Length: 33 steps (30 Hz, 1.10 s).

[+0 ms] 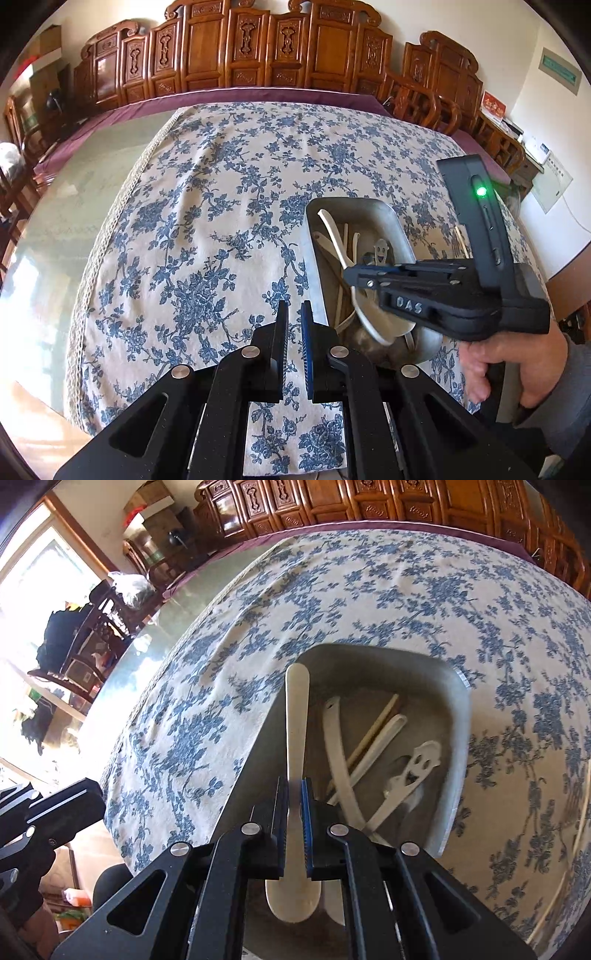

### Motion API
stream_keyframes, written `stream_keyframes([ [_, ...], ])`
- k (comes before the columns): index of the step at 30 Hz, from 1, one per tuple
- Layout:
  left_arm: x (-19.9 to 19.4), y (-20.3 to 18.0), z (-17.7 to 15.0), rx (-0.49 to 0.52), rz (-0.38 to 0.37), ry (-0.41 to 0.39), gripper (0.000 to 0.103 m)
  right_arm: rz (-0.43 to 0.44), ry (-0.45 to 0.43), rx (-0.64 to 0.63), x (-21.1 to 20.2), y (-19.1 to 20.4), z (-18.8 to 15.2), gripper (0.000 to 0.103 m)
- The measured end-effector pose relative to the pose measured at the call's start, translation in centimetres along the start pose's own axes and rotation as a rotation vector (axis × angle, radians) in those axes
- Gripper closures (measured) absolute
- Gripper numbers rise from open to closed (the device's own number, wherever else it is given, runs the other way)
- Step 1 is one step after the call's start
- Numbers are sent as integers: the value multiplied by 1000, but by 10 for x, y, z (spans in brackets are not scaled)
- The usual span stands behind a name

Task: Organize utensils
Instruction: 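Lower the white plastic spoon into the tray and open the right tool, then move the right tool to the metal fork on the cloth and grasp it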

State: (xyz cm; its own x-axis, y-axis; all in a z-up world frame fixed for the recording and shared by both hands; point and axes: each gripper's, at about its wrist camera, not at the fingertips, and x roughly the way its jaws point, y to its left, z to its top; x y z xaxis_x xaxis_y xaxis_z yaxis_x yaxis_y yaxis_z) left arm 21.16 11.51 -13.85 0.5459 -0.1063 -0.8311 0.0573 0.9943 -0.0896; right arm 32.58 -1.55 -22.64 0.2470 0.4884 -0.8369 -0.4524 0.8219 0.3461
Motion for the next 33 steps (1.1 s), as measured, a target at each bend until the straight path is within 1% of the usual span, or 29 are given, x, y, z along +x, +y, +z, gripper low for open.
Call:
stream_keyframes([
  [3,0,-2,0,3,0,2,97,0,7,-8,3,3,-3,93],
  [6,0,-3,1,8,0,0,97,-6,-7,-18,-1,3,-3,91],
  [11,0,-8,4,14,-2,-3,97,7,-57,-22,-20,-2,-2,91],
  [16,-1,-18,6,24,-10,-6,96,-31,-102,-65,-49,-14,-13,91],
  [18,-2,-22,6,30,-14,-9,86,-56,-119,-71,-65,-26,-24,91],
  [19,-1,-26,7,33,-17,-12,78,-72,-127,-72,-72,-34,-30,91],
  [20,-1,-30,7,39,-19,-13,73,-91,-135,-72,-80,-42,-37,91],
  [21,-1,-33,7,43,-21,-13,71,-107,-140,-69,-85,-50,-41,91],
  [23,1,-40,7,51,-24,-13,56,-145,-152,-55,-100,-72,-53,91],
  [24,2,-43,8,54,-26,-13,53,-160,-156,-48,-105,-80,-57,91],
  [26,5,-50,8,60,-24,-13,38,-192,-166,-32,-118,-99,-66,91],
  [27,6,-53,9,62,-26,-13,34,-214,-171,-25,-126,-111,-70,91],
  [28,8,-57,9,64,-28,-13,27,-235,-173,-23,-131,-119,-74,90],
  [29,10,-61,9,66,-29,-13,21,-262,-175,-22,-136,-129,-78,81],
  [30,11,-64,10,69,-30,-15,20,-278,-174,-22,-139,-135,-80,72],
  [31,13,-69,10,72,-33,-14,19,-294,-172,-20,-141,-143,-83,71],
  [33,19,-77,11,80,-37,-6,19,-317,-165,-21,-144,-157,-89,70],
])
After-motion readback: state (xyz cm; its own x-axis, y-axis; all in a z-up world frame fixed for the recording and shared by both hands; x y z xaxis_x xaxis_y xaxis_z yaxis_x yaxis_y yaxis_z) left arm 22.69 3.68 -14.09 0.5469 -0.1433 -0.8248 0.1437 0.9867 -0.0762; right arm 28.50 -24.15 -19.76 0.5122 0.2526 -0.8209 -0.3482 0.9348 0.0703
